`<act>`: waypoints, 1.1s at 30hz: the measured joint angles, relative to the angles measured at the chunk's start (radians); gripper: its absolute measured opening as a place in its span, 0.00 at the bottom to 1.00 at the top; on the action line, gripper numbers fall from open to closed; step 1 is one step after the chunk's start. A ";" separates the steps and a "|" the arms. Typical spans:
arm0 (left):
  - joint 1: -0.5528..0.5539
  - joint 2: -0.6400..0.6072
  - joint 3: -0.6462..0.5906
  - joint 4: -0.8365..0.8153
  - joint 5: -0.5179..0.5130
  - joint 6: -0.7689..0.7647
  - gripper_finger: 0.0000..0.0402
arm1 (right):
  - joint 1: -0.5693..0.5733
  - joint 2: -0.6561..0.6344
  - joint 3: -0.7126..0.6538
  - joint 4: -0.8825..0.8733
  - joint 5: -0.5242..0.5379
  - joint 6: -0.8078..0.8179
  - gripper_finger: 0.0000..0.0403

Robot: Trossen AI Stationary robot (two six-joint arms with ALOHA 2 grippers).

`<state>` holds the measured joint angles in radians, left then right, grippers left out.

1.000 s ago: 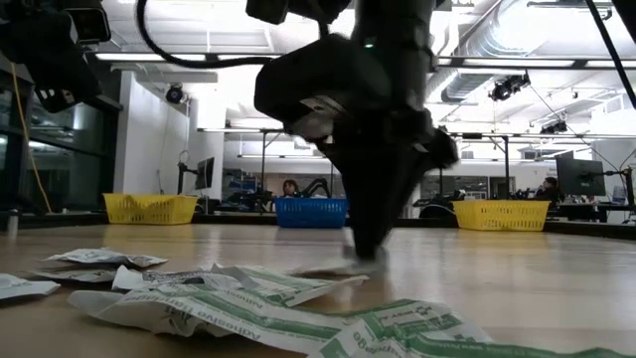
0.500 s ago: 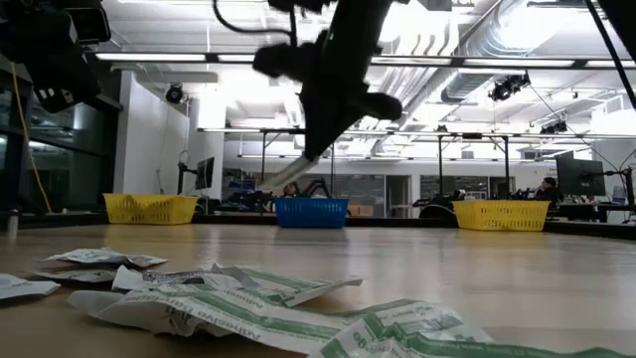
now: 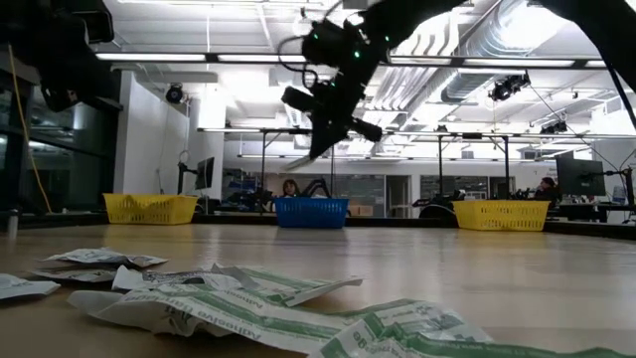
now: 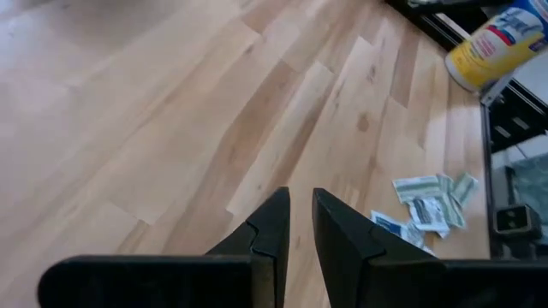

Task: Pick & Place First Aid Supplies
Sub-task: Put the green bandage pack into the top blue bin

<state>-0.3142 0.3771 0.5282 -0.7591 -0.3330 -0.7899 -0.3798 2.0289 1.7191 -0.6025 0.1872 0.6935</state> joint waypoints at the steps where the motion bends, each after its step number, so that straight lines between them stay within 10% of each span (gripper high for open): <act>1: 0.000 0.000 0.000 0.000 -0.010 0.000 0.13 | -0.023 0.000 0.000 0.006 -0.009 -0.010 0.00; 26: 0.000 0.000 0.000 0.000 -0.130 -0.053 0.13 | -0.179 0.098 -0.001 0.107 -0.104 0.111 0.01; 33: 0.000 0.000 0.000 0.000 -0.126 -0.053 0.13 | -0.179 0.098 -0.001 0.107 -0.141 0.115 0.17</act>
<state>-0.3144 0.3775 0.5282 -0.7589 -0.4591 -0.8425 -0.5585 2.1265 1.7184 -0.4957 0.0457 0.8085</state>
